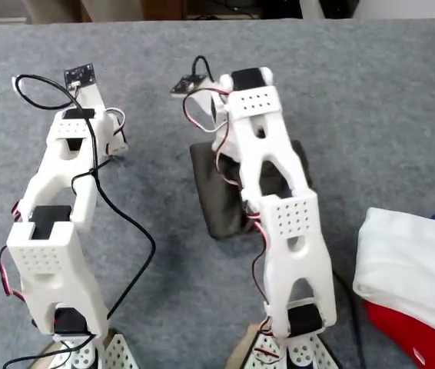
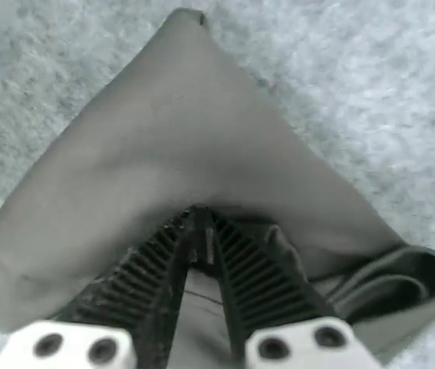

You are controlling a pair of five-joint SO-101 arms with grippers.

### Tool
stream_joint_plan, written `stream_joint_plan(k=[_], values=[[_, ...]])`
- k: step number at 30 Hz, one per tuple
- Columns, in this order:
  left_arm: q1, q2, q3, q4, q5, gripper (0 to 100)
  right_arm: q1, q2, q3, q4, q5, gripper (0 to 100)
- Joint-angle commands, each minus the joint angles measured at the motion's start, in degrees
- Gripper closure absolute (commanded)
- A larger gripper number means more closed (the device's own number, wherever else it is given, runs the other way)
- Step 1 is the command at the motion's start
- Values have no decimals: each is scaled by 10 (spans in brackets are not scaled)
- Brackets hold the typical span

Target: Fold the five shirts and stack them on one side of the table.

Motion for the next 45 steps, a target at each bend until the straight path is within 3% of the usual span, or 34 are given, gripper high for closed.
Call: stream_joint_plan(k=[1,10,18,25,32,38,45], values=[[5,-34,-3,-9,0,981,28,-2,7,9,2,995],[5,-34,-4,-9,0,981,87,-15,38,12,4,995],[5,-34,-4,-10,0,981,114,-151,204,11,27,995],[5,-34,-4,-10,0,981,217,-247,333,9,86,995],[5,-34,-4,-10,0,981,321,-284,349,9,118,995],[5,-34,-4,-10,0,981,276,-350,313,5,62,995],[5,-34,-1,-10,0,981,162,-351,296,-9,-4,995]])
